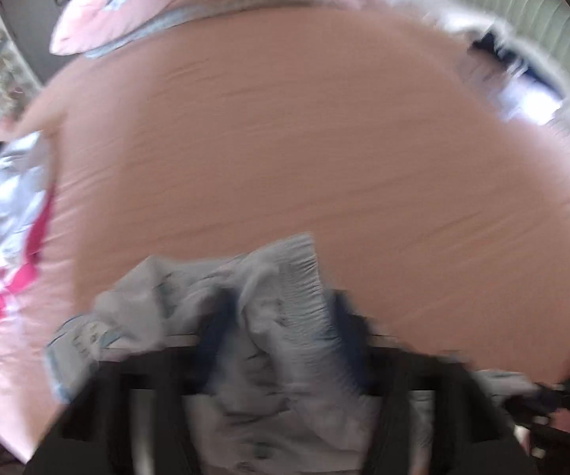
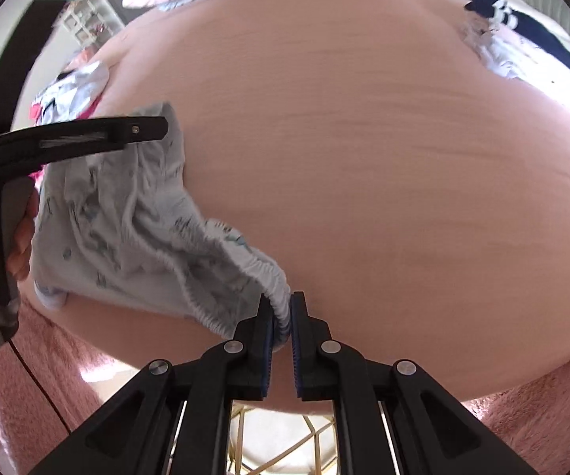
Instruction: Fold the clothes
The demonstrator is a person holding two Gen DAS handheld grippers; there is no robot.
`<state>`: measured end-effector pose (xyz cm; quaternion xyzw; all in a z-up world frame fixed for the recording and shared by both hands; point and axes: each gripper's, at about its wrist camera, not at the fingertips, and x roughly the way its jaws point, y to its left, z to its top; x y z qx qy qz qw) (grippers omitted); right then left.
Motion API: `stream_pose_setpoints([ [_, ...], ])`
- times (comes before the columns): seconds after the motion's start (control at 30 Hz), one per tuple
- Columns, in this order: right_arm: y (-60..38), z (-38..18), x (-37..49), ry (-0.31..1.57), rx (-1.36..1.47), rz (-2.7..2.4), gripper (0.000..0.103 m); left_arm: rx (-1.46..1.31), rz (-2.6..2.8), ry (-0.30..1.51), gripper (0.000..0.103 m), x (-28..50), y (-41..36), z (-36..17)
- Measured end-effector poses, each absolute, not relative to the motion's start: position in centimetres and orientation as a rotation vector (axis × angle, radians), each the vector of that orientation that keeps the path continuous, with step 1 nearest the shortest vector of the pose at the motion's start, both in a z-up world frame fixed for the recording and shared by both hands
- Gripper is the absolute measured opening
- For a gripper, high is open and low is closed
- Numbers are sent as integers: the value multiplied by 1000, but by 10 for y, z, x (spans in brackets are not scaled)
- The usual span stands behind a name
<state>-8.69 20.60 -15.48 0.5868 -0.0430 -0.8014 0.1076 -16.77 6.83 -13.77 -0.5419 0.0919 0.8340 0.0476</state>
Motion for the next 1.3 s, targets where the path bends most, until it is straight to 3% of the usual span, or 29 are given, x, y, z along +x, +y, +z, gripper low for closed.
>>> stream_pose_setpoints([
  [0.23, 205, -155, -96, -214, 1715, -2319, 8, -1710, 2687, 126, 6, -111, 12, -120],
  [0.53, 172, -168, -102, -154, 1698, -2260, 12, -1693, 2608, 82, 8, -60, 3, -109],
  [0.6, 164, -169, -100, -125, 1691, -2277, 10, -1662, 2623, 113, 12, -70, 8, -107],
  [0.73, 154, -168, -102, -68, 1679, -2287, 10, -1616, 2626, 205, 39, -100, 22, -110],
  [0.8, 154, -161, -107, -28, 1657, -2338, 10, -1634, 2578, 246, 41, -122, 28, -127],
  [0.83, 154, -158, -109, -7, 1644, -2365, 10, -1675, 2562, 279, 32, -132, 30, -140],
  [0.9, 155, -151, -114, 35, 1619, -2419, 8, -1748, 2532, 242, 3, -139, 33, -152],
  [0.93, 155, -148, -116, 57, 1605, -2446, 7, -1754, 2525, 215, 3, -140, 35, -151],
  [1.1, 156, -131, -128, 167, 1533, -2576, 4, -1495, 2648, 113, 3, -135, 29, -77],
  [1.17, 174, -109, -153, 95, 1514, -2601, 4, -1366, 2694, 102, 3, -143, 26, -31],
  [1.3, 196, -6, -194, 74, 1251, -2768, 4, -1030, 2780, 127, 3, -160, 29, 78],
])
